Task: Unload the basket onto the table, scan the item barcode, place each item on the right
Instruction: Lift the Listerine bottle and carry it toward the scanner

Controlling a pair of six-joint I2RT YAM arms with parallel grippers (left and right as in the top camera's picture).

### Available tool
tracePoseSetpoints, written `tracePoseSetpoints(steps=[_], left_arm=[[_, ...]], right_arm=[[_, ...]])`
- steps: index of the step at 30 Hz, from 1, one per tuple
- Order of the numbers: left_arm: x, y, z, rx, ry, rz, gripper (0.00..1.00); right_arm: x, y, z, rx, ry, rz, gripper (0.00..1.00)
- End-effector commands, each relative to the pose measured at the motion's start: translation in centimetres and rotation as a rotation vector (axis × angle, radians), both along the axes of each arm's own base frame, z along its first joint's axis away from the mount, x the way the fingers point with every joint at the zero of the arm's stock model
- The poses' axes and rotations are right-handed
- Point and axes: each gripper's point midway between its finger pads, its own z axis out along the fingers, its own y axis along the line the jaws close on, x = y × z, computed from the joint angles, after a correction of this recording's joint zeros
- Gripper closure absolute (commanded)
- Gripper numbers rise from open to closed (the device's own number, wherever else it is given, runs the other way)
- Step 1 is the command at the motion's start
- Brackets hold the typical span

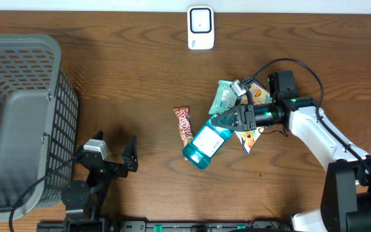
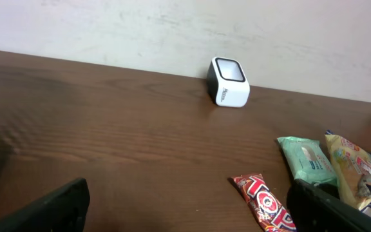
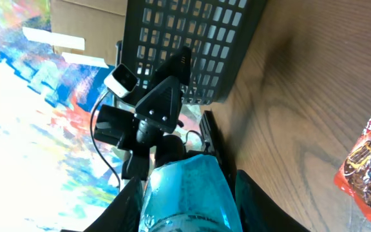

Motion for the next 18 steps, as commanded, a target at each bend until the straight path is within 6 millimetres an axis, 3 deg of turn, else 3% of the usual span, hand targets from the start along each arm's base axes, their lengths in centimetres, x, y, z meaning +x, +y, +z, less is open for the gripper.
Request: tracePoseSetpoints(steps=[1,7,11,13,18], left_arm=[[-0.1,-0.1,-1.3,-0.011,0.042,-0.005,0.02],[-0.1,-0.1,-1.3,-0.011,0.042,-0.005,0.02],[-0.1,-0.1,-1.3,-0.011,0.042,-0.005,0.02],[-0.1,-0.1,-1.3,-0.011,0.042,-0.005,0.02],[-0.1,-0.1,-1.3,-0.011,0.042,-0.005,0.02]], right_arm=[[-0.3,-0.2,2.0,0.085,0.022,0.022,0.99],[0.5,-0.4,0.7,0.014,-0.005,-0.013,0.99],[2.7,-1.1,-3.1,-0.219,-0.079,-0.114,0.99],[3.7,-1.5,-4.1,-0.290,-0.117,-0.151,0.99],[5.0,-1.2,-1.8,-0.255,-0.211,-0.166,0.99]])
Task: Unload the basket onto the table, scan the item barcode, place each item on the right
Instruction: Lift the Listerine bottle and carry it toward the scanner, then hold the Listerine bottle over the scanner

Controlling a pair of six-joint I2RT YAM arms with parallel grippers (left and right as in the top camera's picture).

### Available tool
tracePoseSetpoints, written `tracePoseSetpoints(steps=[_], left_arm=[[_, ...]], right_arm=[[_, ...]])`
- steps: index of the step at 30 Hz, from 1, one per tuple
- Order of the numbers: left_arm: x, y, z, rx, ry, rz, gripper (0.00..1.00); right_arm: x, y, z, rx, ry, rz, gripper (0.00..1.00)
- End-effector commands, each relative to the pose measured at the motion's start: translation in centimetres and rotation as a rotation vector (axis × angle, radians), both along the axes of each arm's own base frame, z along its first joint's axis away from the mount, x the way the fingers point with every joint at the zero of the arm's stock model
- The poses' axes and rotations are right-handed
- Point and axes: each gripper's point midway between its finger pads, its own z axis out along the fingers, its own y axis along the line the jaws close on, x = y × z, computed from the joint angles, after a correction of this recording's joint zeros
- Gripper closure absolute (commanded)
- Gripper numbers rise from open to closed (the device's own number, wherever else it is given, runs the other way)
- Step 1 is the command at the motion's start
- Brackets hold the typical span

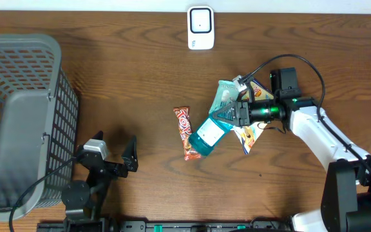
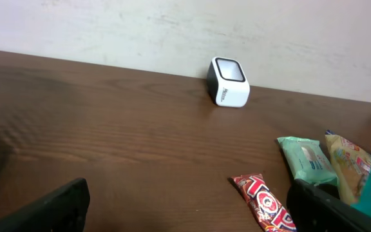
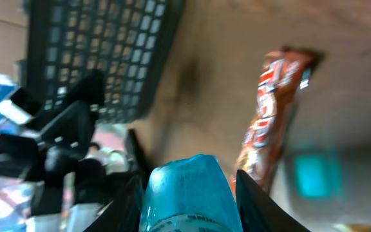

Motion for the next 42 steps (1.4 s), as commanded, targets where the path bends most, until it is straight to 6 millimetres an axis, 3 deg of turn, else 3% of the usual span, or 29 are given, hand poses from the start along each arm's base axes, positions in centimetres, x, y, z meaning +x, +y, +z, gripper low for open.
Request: tracePoseSetpoints(steps=[1,6,11,15,19,26,31,37,42], left_arm=[[-0.1,-0.1,-1.3,-0.011,0.042,-0.005,0.02],[-0.1,-0.1,-1.3,-0.011,0.042,-0.005,0.02],[-0.1,-0.1,-1.3,-0.011,0.042,-0.005,0.02],[-0.1,-0.1,-1.3,-0.011,0.042,-0.005,0.02],[-0.1,-0.1,-1.3,-0.011,0.042,-0.005,0.02],[-0.1,-0.1,-1.3,-0.011,0.042,-0.005,0.02],[-0.1,-0.1,-1.3,-0.011,0.042,-0.005,0.02],[-0.1,-0.1,-1.3,-0.011,0.042,-0.005,0.02],[-0.1,-0.1,-1.3,-0.011,0.042,-0.005,0.02]], right_arm=[[1.3,0.1,3.3,0.029,-0.077,-0.012,0.99],[2.8,0.0,7.6,0.020,-0.226,-0.035,0.99],[5.9,-2.1,9.7,-0.199,-0.405,-0.224,0.99],[8.2,-4.1,9.8,-0.433,-0.511,-0.410,0.99],[9.4,-4.2,9.7,-0.599,-0.618,-0.482,0.99],[11.0,-3.1,11.2,-0.843,-0.861,-0.573,0.98],[12.6,-2.6,11.1,-1.007,-1.009,-0.572,0.97],[16.0,-2.4,10.0,-1.171,-1.140,-0.576,0.95],[19.6,-0.3,9.5,-1.265,-1.216,-0.513,0.96]])
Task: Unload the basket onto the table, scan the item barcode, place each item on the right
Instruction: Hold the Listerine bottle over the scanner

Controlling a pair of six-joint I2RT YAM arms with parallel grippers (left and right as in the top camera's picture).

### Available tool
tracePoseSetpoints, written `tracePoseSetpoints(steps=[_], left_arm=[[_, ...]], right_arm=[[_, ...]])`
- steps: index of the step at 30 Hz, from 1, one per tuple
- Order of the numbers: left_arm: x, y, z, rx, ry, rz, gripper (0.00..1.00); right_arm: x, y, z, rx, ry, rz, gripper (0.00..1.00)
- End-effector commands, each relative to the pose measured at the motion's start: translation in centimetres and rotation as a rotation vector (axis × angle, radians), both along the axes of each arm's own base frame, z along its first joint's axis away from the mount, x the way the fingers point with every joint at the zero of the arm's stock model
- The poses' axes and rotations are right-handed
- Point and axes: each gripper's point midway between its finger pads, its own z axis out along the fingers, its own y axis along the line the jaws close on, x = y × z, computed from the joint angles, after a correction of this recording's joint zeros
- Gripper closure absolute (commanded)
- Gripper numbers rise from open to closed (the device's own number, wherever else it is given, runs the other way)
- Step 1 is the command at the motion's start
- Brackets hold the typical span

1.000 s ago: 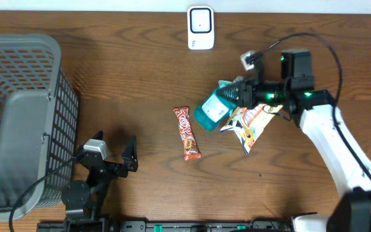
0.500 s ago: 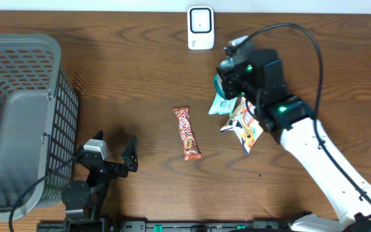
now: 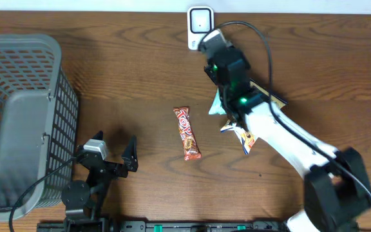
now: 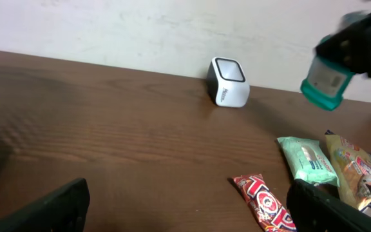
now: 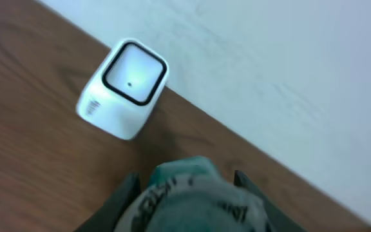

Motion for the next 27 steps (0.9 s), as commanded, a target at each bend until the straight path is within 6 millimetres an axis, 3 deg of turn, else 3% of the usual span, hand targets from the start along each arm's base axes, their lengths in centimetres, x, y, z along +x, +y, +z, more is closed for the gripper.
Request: tracePoseSetpoints(steps=[1,8,15,20,23,27], left_arm=[[-0.1,-0.1,-1.3,-0.011,0.042,-0.005,0.02],[-0.1,-0.1,-1.3,-0.011,0.042,-0.005,0.02],[-0.1,-0.1,-1.3,-0.011,0.042,-0.005,0.02],[-0.1,-0.1,-1.3,-0.011,0.042,-0.005,0.02],[-0.1,-0.1,-1.3,-0.011,0.042,-0.005,0.03],[-0.1,-0.1,-1.3,-0.011,0.042,-0.005,0.02]], right_arm=[[3.1,0.7,3.2,-0.138,-0.092,-0.036,0.96],[10.2,3.1,2.8,-0.310,-0.145,-0.105,0.96],[15.0,6.2,-0.3,-0.484,-0.175,-0.109,0.95],[16.6,8.3,-1.6,-0.493,-0.238,-0.102,0.94],[16.5,9.4,-2.2,-0.500,-0.242,-0.078,0.94],[16.1,10.4,-1.5,-0.531,-0.267,-0.061,0.94]])
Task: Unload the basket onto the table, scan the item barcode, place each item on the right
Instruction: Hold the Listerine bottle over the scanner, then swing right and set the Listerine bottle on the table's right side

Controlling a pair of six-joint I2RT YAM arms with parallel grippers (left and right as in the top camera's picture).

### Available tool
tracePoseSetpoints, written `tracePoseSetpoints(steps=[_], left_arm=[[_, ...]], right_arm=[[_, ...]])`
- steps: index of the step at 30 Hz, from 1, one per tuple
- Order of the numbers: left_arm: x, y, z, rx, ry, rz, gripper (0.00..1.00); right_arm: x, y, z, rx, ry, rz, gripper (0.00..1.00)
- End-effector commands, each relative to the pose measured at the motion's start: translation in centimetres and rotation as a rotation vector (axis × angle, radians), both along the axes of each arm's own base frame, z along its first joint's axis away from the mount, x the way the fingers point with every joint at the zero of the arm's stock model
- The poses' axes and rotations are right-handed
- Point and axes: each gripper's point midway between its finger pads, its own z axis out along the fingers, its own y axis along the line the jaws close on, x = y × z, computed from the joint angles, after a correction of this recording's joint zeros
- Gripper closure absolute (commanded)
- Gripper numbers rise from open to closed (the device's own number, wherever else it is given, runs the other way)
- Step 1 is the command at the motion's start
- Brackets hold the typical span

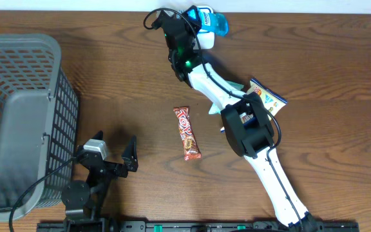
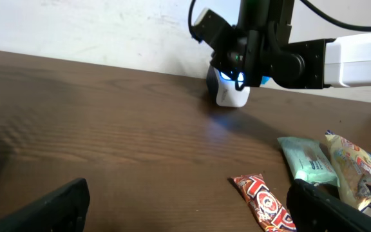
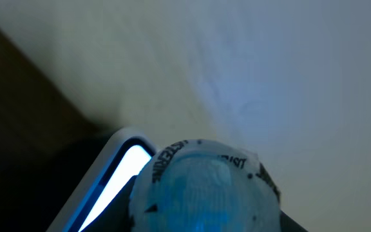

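The white barcode scanner [image 2: 231, 95] stands at the table's far edge, and its window [image 3: 118, 175] is lit blue. My right gripper [image 1: 201, 20] is shut on the blue bottle [image 1: 216, 23] and holds it close against the scanner's face. The bottle's round end [image 3: 205, 187] fills the right wrist view and hides the fingers. At the near left, my left gripper [image 1: 114, 147] rests open with nothing in it; its dark fingers [image 2: 50, 206] frame the left wrist view.
A red candy bar [image 1: 187, 133] lies mid-table. A green wipes packet [image 2: 308, 161] and a yellow snack packet [image 1: 267, 95] lie to its right, partly under the right arm. A grey mesh basket [image 1: 63, 77] stands at the left edge. A pale wall runs behind the scanner.
My right gripper has moved with the bottle from a little short of the scanner to right against it. The scanner's window now glows blue. The left arm has not moved.
My right gripper held the blue bottle low beside the packets at mid-right. Then the bottle hung tilted next to the candy bar. Later it was up near the far edge facing the scanner, and now it sits at the lit scanner window.
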Motion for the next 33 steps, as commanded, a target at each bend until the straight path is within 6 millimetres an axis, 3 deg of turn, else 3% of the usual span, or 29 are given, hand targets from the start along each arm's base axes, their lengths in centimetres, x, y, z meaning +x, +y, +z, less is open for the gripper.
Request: tracePoseSetpoints(steps=[1,4,7,10,13,15,21,24,33], left_arm=[[-0.1,-0.1,-1.3,-0.011,0.042,-0.005,0.02],[-0.1,-0.1,-1.3,-0.011,0.042,-0.005,0.02],[-0.1,-0.1,-1.3,-0.011,0.042,-0.005,0.02],[-0.1,-0.1,-1.3,-0.011,0.042,-0.005,0.02],[-0.1,-0.1,-1.4,-0.011,0.042,-0.005,0.02],[-0.1,-0.1,-1.4,-0.011,0.042,-0.005,0.02],[-0.1,-0.1,-1.3,-0.011,0.042,-0.005,0.02],[-0.1,-0.1,-1.3,-0.011,0.042,-0.005,0.02],[-0.1,-0.1,-1.3,-0.011,0.042,-0.005,0.02]], right_arm=[[-0.5,1.8,4.8,-0.035,-0.084,0.021,0.94],[-0.8,1.3,6.0,-0.057,-0.096,-0.007,0.94],[-1.1,-0.5,8.0,-0.048,-0.107,-0.078,0.97],[-1.3,-3.3,9.6,-0.015,-0.073,-0.152,0.99],[-1.5,-7.0,9.6,0.014,0.007,-0.223,0.99],[-1.7,-9.6,8.8,0.037,0.065,-0.273,0.98],[-2.5,-19.4,4.0,0.099,0.251,-0.474,0.99],[-3.6,-25.0,1.0,0.172,0.365,-0.567,0.99],[-7.9,-39.7,-3.5,0.398,0.548,-0.834,0.99]])
